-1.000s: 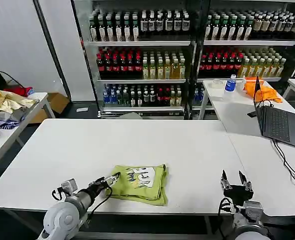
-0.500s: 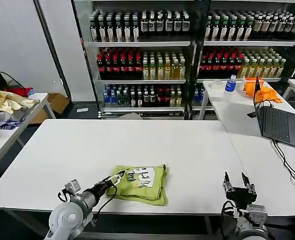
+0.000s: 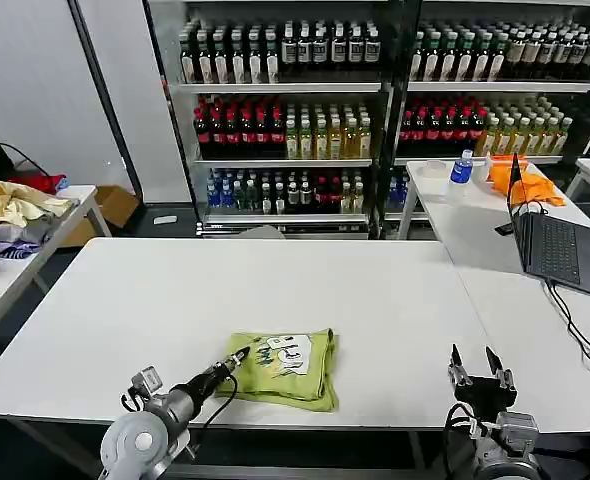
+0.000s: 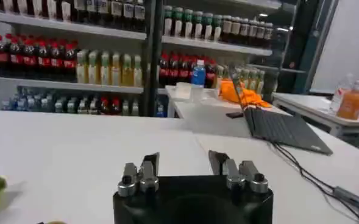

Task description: Fold and organize the clothes.

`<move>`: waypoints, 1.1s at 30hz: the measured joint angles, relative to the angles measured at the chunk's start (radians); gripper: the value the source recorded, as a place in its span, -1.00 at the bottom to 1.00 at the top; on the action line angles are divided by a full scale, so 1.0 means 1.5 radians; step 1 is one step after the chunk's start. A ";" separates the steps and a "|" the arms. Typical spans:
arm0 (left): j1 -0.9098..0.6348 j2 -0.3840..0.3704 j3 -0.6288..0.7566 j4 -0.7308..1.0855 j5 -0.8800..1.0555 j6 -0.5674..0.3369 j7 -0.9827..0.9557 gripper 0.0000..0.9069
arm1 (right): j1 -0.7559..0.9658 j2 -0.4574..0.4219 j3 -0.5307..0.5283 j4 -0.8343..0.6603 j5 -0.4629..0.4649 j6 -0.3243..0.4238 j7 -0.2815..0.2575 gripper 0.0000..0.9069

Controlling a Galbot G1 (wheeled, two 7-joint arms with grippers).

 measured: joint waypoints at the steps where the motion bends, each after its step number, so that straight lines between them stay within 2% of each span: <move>1: 0.001 -0.003 -0.001 0.001 -0.003 0.000 0.001 -0.96 | 0.000 0.000 0.001 0.001 0.000 0.000 0.000 0.36; 10: 0.000 -0.021 -0.020 -0.008 -0.037 0.005 0.000 -0.96 | -0.002 -0.003 0.010 0.007 0.005 -0.002 0.003 0.36; 17: -0.009 0.002 -0.084 -0.036 -0.078 0.009 -0.005 -0.93 | 0.006 -0.006 0.015 0.009 0.016 -0.003 0.003 0.36; 22: -0.017 0.073 -0.168 -0.040 -0.085 0.010 0.003 -0.93 | 0.013 -0.007 0.014 0.011 0.024 -0.003 0.003 0.36; 26: -0.019 0.157 -0.233 -0.039 -0.055 0.010 0.023 -0.93 | 0.017 -0.010 0.014 0.012 0.028 -0.003 0.002 0.36; 29: -0.020 0.218 -0.263 -0.047 -0.025 0.010 0.037 -0.93 | 0.018 -0.011 0.015 0.012 0.031 -0.002 0.002 0.36; 33: -0.009 0.270 -0.274 -0.075 0.024 0.009 0.049 -0.93 | 0.018 -0.011 0.014 0.007 0.031 0.000 0.001 0.36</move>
